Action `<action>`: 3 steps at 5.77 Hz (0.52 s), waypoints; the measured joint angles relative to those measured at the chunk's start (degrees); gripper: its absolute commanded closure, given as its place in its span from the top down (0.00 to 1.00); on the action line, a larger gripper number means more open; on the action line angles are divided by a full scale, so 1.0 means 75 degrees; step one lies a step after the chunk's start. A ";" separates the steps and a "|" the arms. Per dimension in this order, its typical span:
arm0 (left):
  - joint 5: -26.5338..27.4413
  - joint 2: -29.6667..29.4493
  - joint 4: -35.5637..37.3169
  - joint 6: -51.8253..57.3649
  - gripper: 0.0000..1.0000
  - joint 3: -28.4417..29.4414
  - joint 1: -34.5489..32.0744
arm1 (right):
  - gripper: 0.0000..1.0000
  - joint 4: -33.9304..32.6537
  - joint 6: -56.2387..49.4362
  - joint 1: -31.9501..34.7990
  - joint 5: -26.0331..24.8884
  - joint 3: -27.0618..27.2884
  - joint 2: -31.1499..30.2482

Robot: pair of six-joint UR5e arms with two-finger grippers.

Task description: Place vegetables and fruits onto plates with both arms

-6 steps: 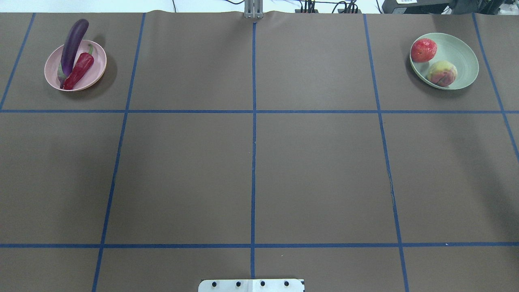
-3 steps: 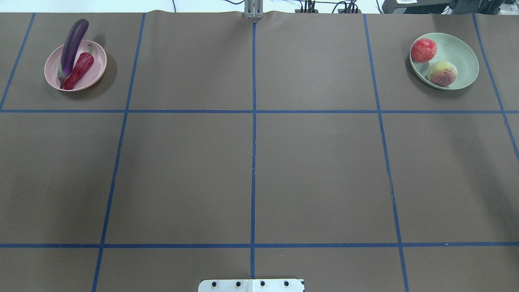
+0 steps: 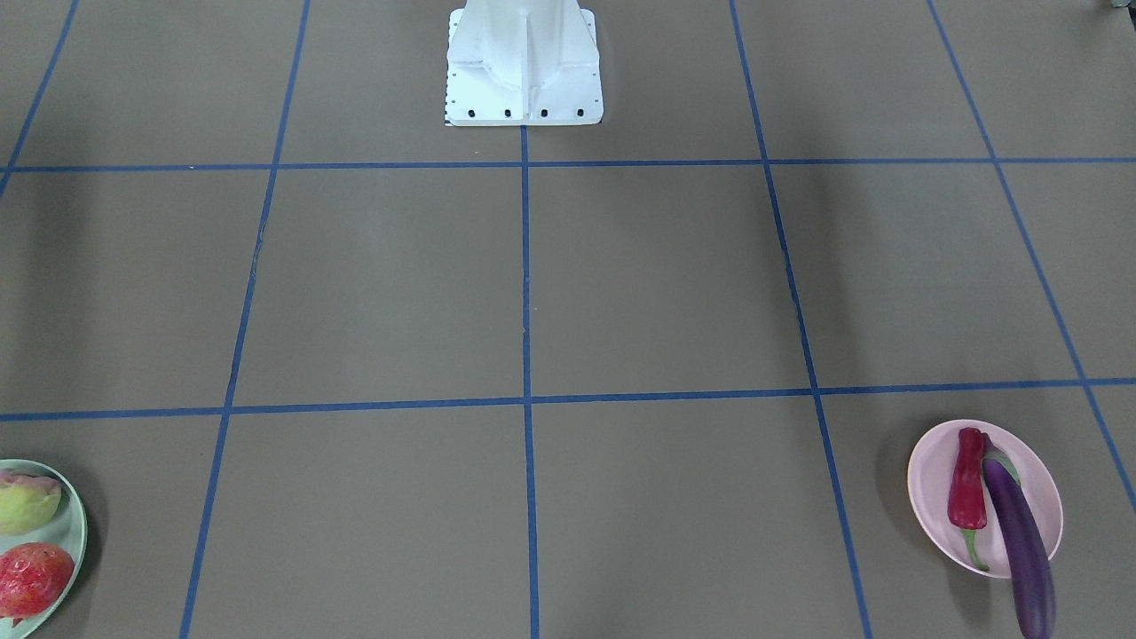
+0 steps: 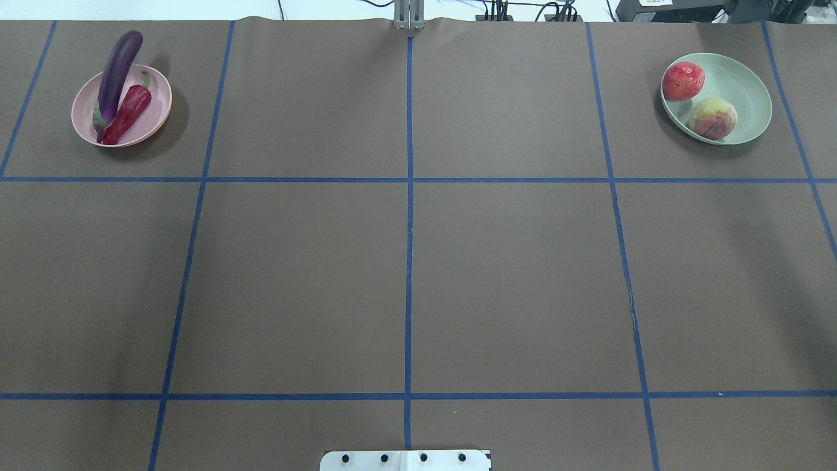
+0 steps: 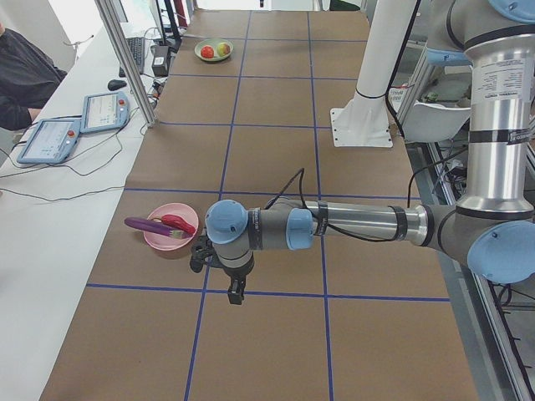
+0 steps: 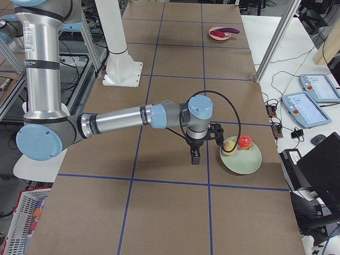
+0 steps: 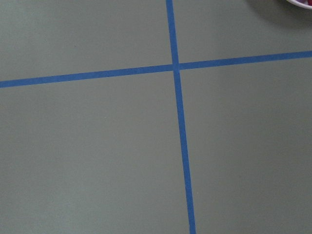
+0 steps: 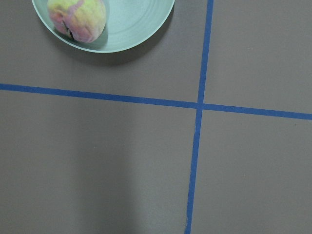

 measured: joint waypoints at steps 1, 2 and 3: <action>0.0034 0.0051 -0.0012 0.0006 1.00 -0.0100 -0.0087 | 1.00 0.0000 0.0000 0.0000 0.0000 -0.0001 0.0001; 0.0043 0.0076 -0.0019 0.0007 1.00 -0.0131 -0.0111 | 1.00 0.0000 0.0003 -0.0006 0.0000 -0.0008 0.0001; 0.0045 0.0119 -0.0025 0.0008 1.00 -0.0138 -0.0115 | 1.00 0.0000 0.0009 -0.0009 0.0000 -0.0012 0.0001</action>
